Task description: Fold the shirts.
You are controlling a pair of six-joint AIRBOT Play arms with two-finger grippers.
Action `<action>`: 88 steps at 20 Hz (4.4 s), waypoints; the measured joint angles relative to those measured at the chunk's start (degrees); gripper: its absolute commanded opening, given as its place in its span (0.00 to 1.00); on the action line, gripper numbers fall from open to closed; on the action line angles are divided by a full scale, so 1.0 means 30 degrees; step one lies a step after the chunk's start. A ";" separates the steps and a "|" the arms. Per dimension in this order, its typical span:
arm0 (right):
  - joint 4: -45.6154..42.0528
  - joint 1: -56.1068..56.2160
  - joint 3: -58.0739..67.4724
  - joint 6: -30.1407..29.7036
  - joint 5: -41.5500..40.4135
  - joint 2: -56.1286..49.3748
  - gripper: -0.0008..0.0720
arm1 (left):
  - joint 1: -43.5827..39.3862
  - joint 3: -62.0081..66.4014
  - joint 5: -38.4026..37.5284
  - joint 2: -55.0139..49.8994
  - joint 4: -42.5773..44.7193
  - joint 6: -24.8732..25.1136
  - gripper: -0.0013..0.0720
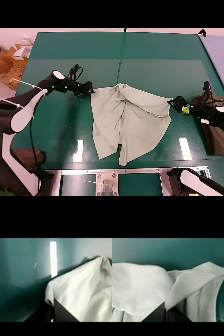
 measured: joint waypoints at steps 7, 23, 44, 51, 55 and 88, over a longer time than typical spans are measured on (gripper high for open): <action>0.0007 -0.0699 0.5559 0.1392 0.3599 0.0452 0.04 | 0.0073 0.6615 -0.3381 0.3220 0.1770 -0.0117 0.04; -0.0546 -0.5799 2.1413 0.8772 0.6339 0.8269 0.04 | 0.0080 1.2313 -0.4422 1.9562 1.6181 -0.1319 0.04; 0.0306 -0.0328 1.2815 0.3279 0.2135 -0.8808 0.04 | 0.0073 0.3723 -0.0255 0.5319 1.0018 0.0896 0.04; 0.1974 -0.0189 1.7318 0.3461 0.3104 -1.4440 0.36 | 0.0080 0.3650 0.3446 0.2681 0.7417 0.0452 0.82; 0.2098 -0.1457 1.8608 0.3534 0.5581 -1.4950 0.35 | 0.0954 0.4874 0.0925 0.2783 0.7497 -0.0277 0.83; -0.4204 -0.8888 0.7074 0.2215 1.0528 -0.5916 0.54 | 0.6579 -1.3588 -0.4218 1.0309 0.4051 -0.0168 0.04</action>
